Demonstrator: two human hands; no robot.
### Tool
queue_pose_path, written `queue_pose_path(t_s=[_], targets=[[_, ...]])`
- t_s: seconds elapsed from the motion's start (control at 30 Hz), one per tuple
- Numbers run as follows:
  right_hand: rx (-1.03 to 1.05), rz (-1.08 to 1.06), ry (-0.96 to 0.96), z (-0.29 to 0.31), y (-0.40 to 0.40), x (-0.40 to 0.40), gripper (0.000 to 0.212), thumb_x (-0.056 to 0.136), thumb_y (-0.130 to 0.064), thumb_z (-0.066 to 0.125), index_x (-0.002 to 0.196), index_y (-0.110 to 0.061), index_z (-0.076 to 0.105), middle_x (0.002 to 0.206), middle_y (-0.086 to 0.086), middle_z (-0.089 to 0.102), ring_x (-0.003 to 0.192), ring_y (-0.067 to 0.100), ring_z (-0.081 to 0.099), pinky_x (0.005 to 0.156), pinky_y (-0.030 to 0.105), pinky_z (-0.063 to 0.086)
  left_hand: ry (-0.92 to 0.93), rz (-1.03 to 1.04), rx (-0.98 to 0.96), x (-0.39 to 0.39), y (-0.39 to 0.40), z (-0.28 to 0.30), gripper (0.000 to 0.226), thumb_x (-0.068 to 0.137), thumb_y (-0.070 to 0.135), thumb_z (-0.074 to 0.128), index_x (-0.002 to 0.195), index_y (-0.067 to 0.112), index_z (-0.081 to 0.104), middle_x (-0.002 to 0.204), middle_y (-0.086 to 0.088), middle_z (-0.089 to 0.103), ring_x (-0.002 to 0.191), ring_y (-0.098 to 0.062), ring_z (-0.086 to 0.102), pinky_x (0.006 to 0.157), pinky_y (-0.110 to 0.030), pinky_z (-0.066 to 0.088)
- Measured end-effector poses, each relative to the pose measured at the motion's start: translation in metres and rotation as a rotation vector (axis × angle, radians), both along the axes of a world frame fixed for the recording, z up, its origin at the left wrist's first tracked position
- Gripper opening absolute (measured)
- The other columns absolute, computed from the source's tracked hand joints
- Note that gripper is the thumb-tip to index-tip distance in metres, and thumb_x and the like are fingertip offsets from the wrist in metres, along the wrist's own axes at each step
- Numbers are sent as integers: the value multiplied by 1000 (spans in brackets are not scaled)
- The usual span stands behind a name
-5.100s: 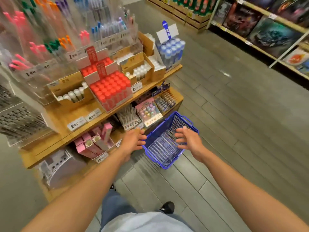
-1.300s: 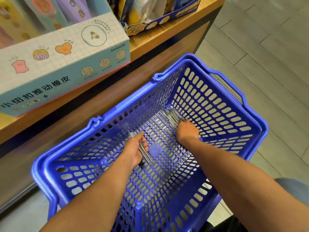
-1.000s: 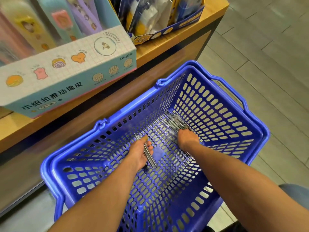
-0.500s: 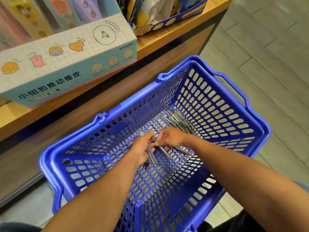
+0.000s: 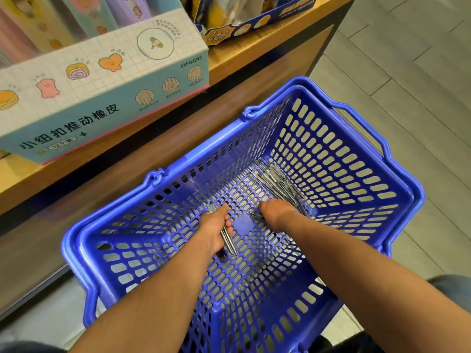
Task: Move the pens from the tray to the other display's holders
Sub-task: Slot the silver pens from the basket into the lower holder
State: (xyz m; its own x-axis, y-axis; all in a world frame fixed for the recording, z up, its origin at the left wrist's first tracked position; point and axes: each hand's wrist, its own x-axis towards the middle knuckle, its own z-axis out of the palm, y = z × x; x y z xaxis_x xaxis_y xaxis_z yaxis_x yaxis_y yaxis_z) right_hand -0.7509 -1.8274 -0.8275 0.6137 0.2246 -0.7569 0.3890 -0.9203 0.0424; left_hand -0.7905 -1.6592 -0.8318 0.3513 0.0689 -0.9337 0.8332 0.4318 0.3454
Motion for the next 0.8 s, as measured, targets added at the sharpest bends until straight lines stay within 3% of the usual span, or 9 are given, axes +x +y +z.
queue_pose_path(t_s=[0.1,0.2,0.27,0.37,0.43,0.53,0.6,0.7,0.8], targets=[[63,-59,-15,2,0,2,32,92,-10,59,122,-6,49,115,14,59,103,32,59,81,38,49,-4,1,-12,0,1,0,17,98,22,63,102,7,55,61,-1,47,48,-13,42,46,-27,41],[417,-522,106,9,10,12,16,89,-13,68,100,-5,60,95,14,68,79,24,66,63,28,53,-43,17,-55,-1,0,2,17,96,25,66,89,10,60,61,0,51,50,-13,43,47,-27,42],[688,-794,261,18,24,15,14,83,-13,74,89,-7,63,81,12,70,61,17,64,54,23,51,-79,20,-118,0,0,6,25,95,31,66,94,7,67,63,-3,57,56,-16,50,57,-32,49],[868,-851,344,24,44,11,11,81,-9,76,77,-9,66,59,0,67,48,9,59,49,21,49,-138,34,-326,1,-3,11,41,96,38,61,111,2,72,70,-12,62,66,-24,57,81,-43,54],[911,-841,393,23,51,9,11,83,-3,73,75,-7,66,55,-2,66,47,8,61,48,19,51,-153,31,-283,3,-3,11,36,97,34,60,107,2,71,64,-10,56,56,-20,54,63,-34,55],[877,-823,419,21,45,18,7,83,-8,74,77,-7,70,63,3,69,50,10,61,51,20,51,-91,32,-147,4,-4,8,30,100,31,58,97,3,68,63,-6,52,51,-16,50,51,-29,47],[782,-842,217,14,34,29,6,84,-15,74,82,-10,72,71,5,70,56,13,62,53,24,53,-30,29,-58,4,-4,3,28,100,30,59,82,9,60,59,-2,48,48,-14,45,49,-29,42],[419,-689,-221,4,13,43,17,91,-14,64,107,-10,62,97,11,67,84,26,65,78,37,57,4,16,-64,0,-3,0,36,100,31,59,70,13,50,51,-1,44,41,-14,42,46,-28,41],[203,-534,-306,-4,0,43,41,85,-3,63,124,-7,50,113,15,60,101,34,60,84,41,53,11,18,-103,-1,-2,0,35,100,30,58,71,11,51,55,-3,45,45,-16,45,45,-28,44]])
